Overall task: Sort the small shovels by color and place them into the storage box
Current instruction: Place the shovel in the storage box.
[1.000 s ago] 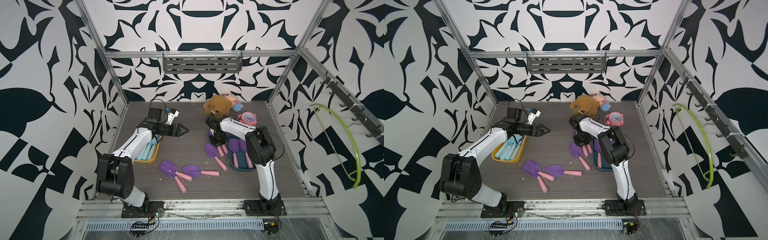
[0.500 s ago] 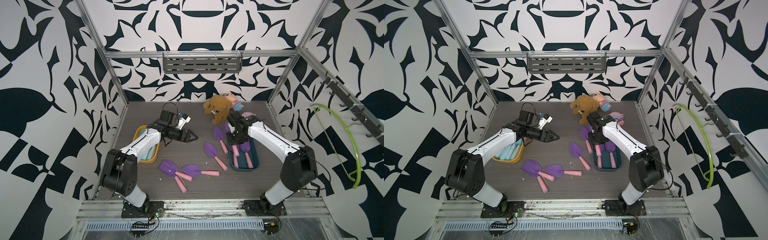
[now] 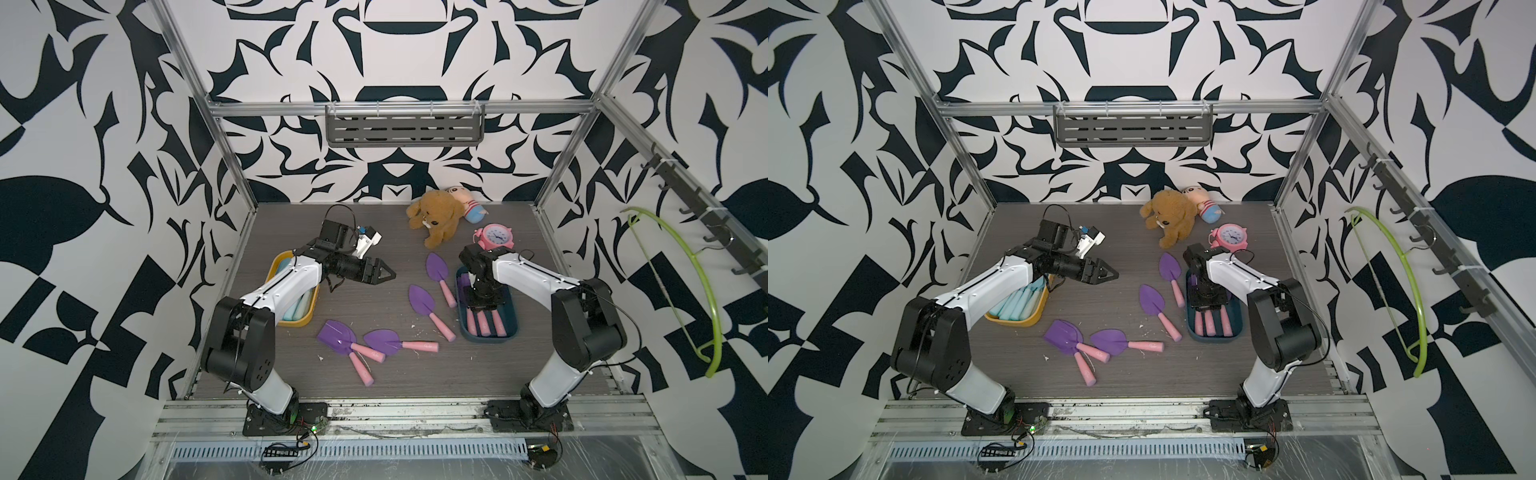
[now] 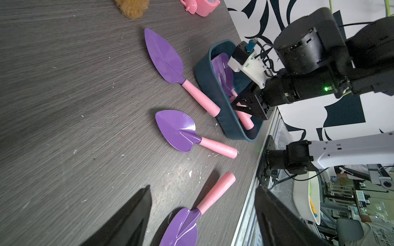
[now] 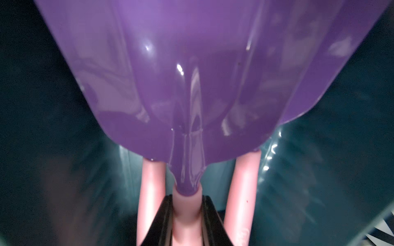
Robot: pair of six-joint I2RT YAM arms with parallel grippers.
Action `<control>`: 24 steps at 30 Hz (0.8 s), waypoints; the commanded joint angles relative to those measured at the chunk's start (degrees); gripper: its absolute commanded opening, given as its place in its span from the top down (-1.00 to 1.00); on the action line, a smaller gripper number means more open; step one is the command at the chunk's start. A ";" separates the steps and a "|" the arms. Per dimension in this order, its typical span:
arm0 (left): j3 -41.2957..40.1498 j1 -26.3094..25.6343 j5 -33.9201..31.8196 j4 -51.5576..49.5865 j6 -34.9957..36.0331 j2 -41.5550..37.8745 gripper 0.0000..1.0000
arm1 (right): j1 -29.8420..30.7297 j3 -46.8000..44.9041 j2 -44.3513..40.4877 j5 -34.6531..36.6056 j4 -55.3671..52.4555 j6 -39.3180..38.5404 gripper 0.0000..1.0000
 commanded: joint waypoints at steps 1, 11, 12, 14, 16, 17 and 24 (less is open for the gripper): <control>1.31 0.07 0.24 -1.54 1.17 0.41 -0.66 | -0.16 0.15 -0.31 1.90 1.12 1.13 0.86; 1.46 0.12 0.33 -1.71 1.15 1.30 -0.66 | -0.73 -0.81 0.62 3.56 1.60 2.03 0.66; 1.37 0.07 0.38 -1.71 1.13 1.36 -0.66 | -0.73 -0.92 0.73 3.49 1.53 2.03 0.59; 1.37 0.08 0.26 -1.71 1.15 1.52 -0.66 | -0.72 -1.00 0.69 3.40 1.51 2.00 0.49; 1.50 0.07 0.33 -1.71 1.17 1.52 -0.66 | -0.74 -1.12 0.51 3.48 1.41 2.10 0.43; 1.48 0.07 0.33 -1.80 1.18 1.50 -0.66 | -0.71 -1.08 0.34 3.46 1.35 2.09 0.41; 1.57 0.07 0.29 -1.90 1.16 1.42 -0.66 | -0.81 -0.91 0.16 3.12 0.79 2.10 0.35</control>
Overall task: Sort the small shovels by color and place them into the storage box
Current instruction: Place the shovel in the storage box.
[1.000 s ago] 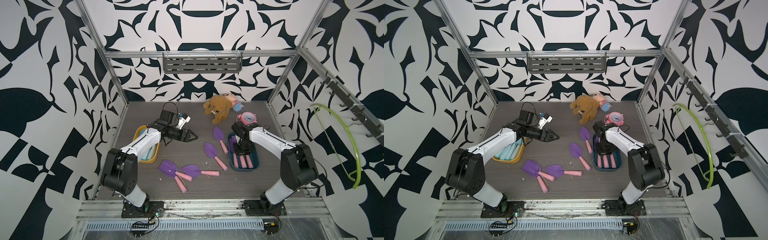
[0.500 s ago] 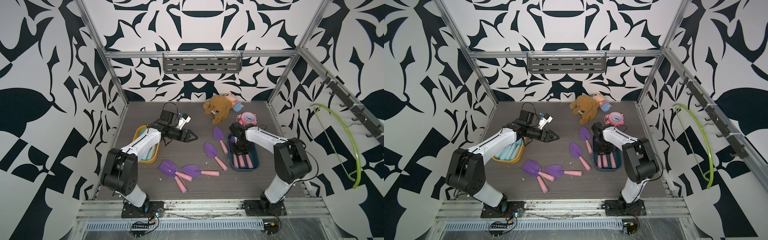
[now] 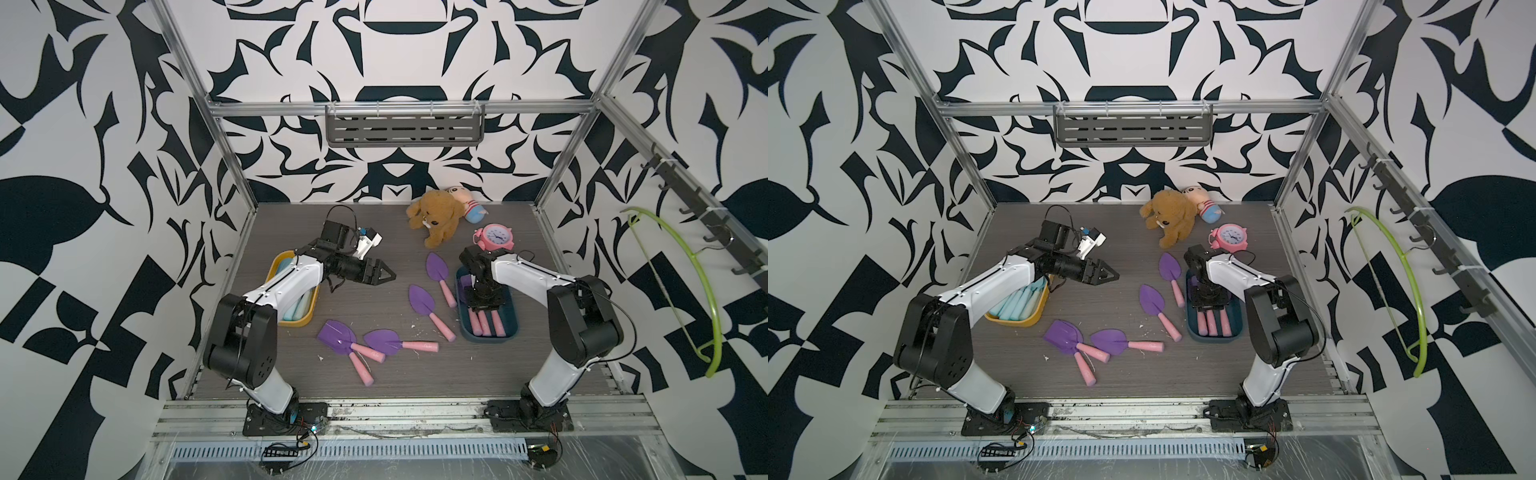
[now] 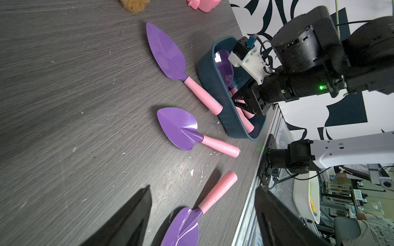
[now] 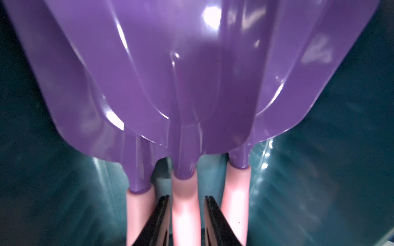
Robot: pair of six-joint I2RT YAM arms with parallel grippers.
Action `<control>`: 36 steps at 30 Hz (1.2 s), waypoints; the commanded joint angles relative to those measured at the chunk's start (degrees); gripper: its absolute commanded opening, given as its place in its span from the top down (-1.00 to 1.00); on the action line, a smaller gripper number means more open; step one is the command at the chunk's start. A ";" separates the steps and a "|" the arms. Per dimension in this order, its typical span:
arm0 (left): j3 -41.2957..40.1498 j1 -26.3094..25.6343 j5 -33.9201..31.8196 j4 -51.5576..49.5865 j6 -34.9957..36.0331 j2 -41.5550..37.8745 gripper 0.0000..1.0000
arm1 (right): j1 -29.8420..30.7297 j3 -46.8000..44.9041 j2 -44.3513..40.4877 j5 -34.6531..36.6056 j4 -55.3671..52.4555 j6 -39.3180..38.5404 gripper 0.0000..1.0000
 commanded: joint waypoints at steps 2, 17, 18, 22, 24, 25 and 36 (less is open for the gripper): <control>1.53 0.08 0.24 -1.84 1.09 0.27 -0.66 | -0.19 0.18 -0.97 0.63 -1.46 0.84 0.35; 1.88 0.07 0.20 -2.44 1.72 -0.43 -0.66 | -0.13 1.81 -12.44 -5.70 -4.71 2.50 0.34; 1.87 0.12 0.20 -2.42 1.76 -0.43 -0.66 | -0.13 1.03 -12.47 -6.30 -4.23 2.70 0.35; 1.85 0.07 0.29 -2.45 1.72 -0.49 -0.66 | -0.12 -1.82 -11.76 -10.21 -0.77 3.05 0.36; 1.85 0.07 0.26 -2.39 1.80 -0.61 -0.66 | -0.08 -2.98 -10.82 -11.79 0.99 3.38 0.36; 1.77 0.07 0.19 -2.45 1.88 -0.63 -0.66 | -0.13 -3.41 -10.35 -12.51 1.72 3.52 0.36; 1.50 0.08 -0.15 -2.45 2.36 -0.87 -0.66 | -0.12 -4.96 -5.32 -11.84 4.32 3.93 0.31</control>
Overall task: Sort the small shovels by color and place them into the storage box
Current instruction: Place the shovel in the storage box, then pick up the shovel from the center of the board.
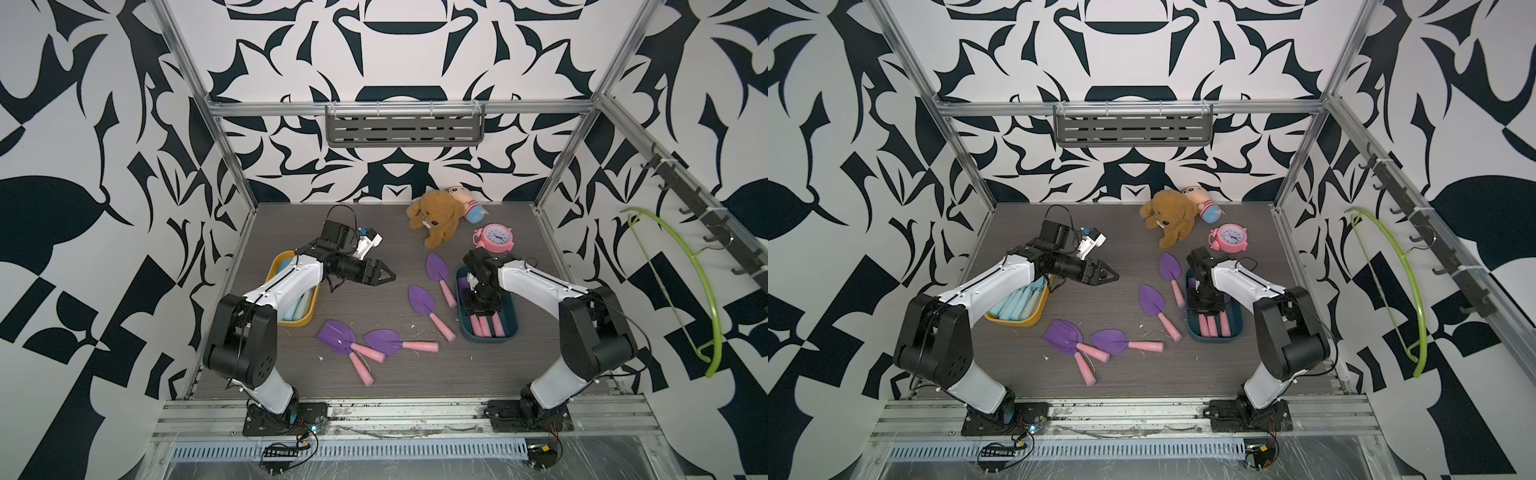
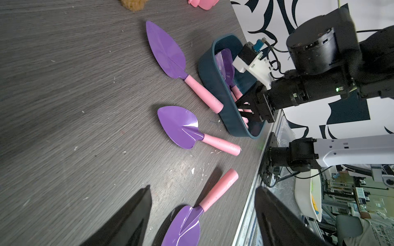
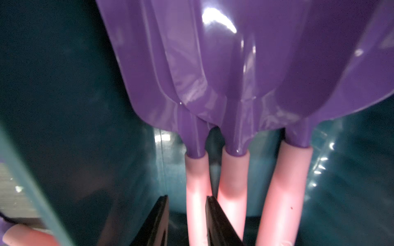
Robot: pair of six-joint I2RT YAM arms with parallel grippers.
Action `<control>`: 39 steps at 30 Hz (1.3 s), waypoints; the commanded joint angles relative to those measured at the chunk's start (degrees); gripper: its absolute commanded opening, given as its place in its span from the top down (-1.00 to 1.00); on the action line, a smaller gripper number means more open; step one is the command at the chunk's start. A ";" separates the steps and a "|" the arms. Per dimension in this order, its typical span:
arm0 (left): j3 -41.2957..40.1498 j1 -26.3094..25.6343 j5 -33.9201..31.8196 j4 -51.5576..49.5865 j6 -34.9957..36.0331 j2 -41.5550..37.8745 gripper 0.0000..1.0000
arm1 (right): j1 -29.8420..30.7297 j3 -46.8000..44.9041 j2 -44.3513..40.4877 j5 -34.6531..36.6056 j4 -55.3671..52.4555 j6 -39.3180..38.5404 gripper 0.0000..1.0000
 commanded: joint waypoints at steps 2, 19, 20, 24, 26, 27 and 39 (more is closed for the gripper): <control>1.13 0.09 0.15 -1.30 1.19 -0.80 -0.66 | -0.12 -0.62 0.10 -0.76 0.77 1.11 0.32; 1.81 0.07 -0.17 -2.14 2.02 -0.35 -0.66 | -0.11 7.04 -6.59 3.69 -6.94 -0.64 0.34; 2.02 0.09 -0.41 -2.52 2.47 -0.50 -0.66 | -0.13 8.98 -6.91 4.27 -8.09 -1.61 0.34; 2.45 0.24 -1.88 -3.84 4.31 -1.63 -0.67 | 0.86 16.44 -6.05 4.67 -10.98 -4.30 0.34; 2.20 0.80 -2.43 -3.85 4.96 -2.35 -0.67 | 2.05 19.71 -4.28 4.28 -11.41 -5.27 0.34; 1.82 1.32 -2.72 -3.60 5.05 -2.63 -0.67 | 2.77 21.46 -2.81 4.13 -11.56 -5.60 0.34; -1.14 8.65 -2.09 -0.82 3.34 -6.77 -0.68 | 9.96 37.75 19.74 6.68 -17.05 -7.24 0.34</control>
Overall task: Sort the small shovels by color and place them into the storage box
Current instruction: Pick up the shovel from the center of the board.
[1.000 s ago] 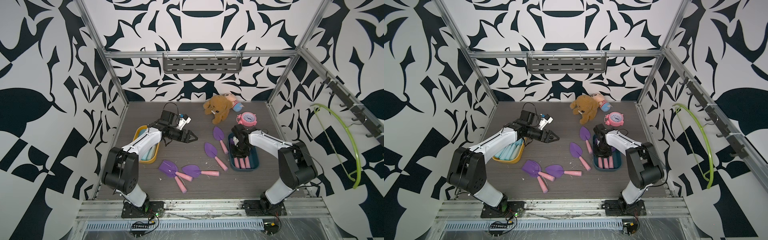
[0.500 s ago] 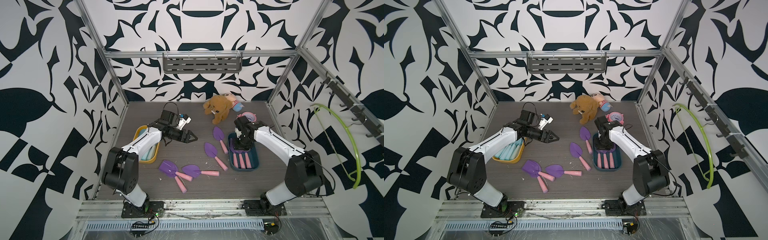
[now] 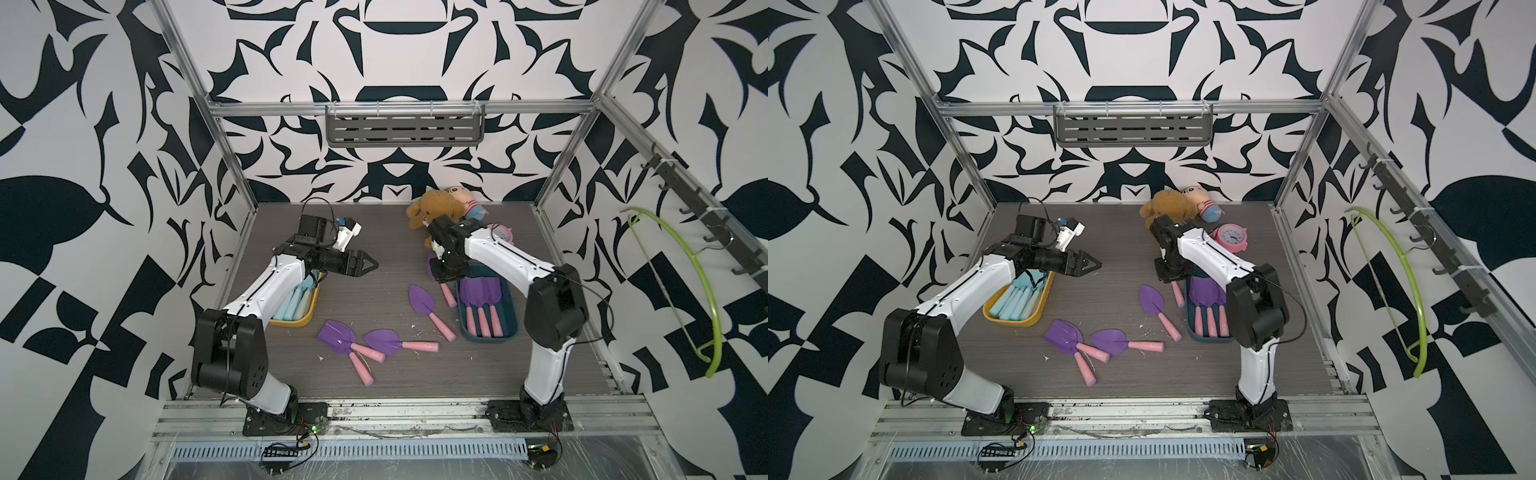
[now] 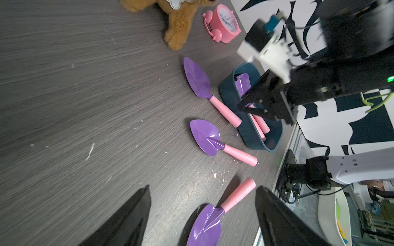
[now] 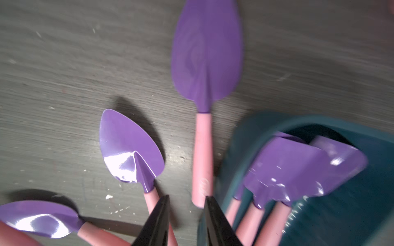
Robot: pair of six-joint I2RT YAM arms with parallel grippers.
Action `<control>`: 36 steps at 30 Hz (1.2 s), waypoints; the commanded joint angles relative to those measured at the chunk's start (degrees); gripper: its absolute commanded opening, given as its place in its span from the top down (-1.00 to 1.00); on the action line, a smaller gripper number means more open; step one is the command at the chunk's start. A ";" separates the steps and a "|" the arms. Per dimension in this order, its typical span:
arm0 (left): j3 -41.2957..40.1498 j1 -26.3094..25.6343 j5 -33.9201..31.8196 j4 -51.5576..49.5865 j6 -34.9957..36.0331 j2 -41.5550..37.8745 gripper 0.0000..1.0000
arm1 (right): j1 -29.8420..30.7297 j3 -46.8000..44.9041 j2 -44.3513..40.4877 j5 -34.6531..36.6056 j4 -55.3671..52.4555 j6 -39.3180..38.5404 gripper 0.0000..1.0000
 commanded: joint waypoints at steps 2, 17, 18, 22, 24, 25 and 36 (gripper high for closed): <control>-1.41 0.88 0.69 0.80 0.04 -1.64 -0.68 | -0.17 4.82 3.79 2.90 -4.53 -0.62 0.33; -1.42 1.06 1.22 0.96 -0.24 -0.66 -0.68 | -2.51 8.23 11.76 4.04 -3.96 -1.09 0.27; -1.38 1.04 1.22 0.95 -0.31 -0.63 -0.68 | -2.51 8.22 12.15 3.45 -3.71 -1.17 0.27; -1.36 1.01 1.22 0.85 -0.30 -0.54 -0.68 | -2.65 8.27 13.52 2.31 -3.10 -1.27 0.30; -1.33 1.06 1.29 0.87 -0.31 -0.47 -0.68 | -2.69 8.21 14.00 1.80 -2.77 -1.27 0.32; -1.33 1.04 1.30 0.87 -0.37 -0.37 -0.68 | -2.69 8.15 14.20 1.58 -2.67 -1.28 0.33; -1.34 1.01 1.69 1.11 -0.74 0.22 -0.68 | -3.04 5.79 13.08 -0.55 0.63 -0.24 0.69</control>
